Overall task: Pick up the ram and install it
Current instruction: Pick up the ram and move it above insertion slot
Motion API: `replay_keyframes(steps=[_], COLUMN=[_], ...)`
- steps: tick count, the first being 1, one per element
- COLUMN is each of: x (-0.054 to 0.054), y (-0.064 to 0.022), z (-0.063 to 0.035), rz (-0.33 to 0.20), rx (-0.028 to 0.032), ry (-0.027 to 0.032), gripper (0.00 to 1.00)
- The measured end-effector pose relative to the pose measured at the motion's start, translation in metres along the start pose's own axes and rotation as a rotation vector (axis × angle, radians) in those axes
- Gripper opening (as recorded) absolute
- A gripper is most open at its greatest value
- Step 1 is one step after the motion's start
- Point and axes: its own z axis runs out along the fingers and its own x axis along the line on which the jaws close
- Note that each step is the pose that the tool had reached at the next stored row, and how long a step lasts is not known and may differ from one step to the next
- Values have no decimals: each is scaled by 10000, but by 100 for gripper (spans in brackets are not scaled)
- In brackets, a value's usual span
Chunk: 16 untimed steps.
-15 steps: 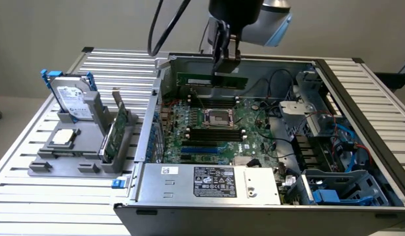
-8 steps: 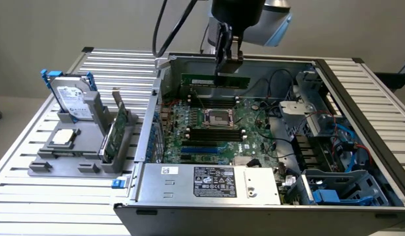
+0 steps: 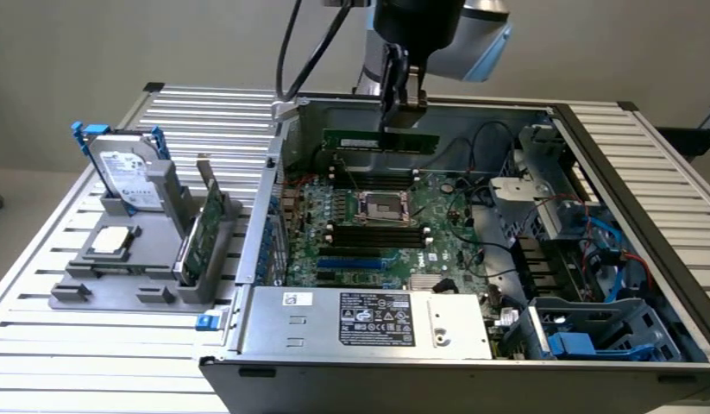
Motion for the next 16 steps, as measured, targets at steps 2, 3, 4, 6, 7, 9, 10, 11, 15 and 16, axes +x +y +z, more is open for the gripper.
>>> replay_keyframes(steps=[2, 3, 4, 6, 7, 9, 10, 11, 15, 16], x=[-30, -44, -55, -69, -72, -73, -74, -74, -75, -84], y=[-12, -18, -26, -39, -43, -50, -53, -55, -63, -66], z=[20, 28, 36, 50, 60, 82, 94, 106, 160, 173], rz=[1, 2, 1, 6, 14, 64, 126, 220, 631, 653], rx=[21, 33, 47, 83, 99, 118, 121, 121, 121, 121], ry=[11, 18, 28, 51, 59, 63, 61, 54, 22, 22], gripper=[14, 14, 14, 14, 14, 14, 14, 14, 14, 14])
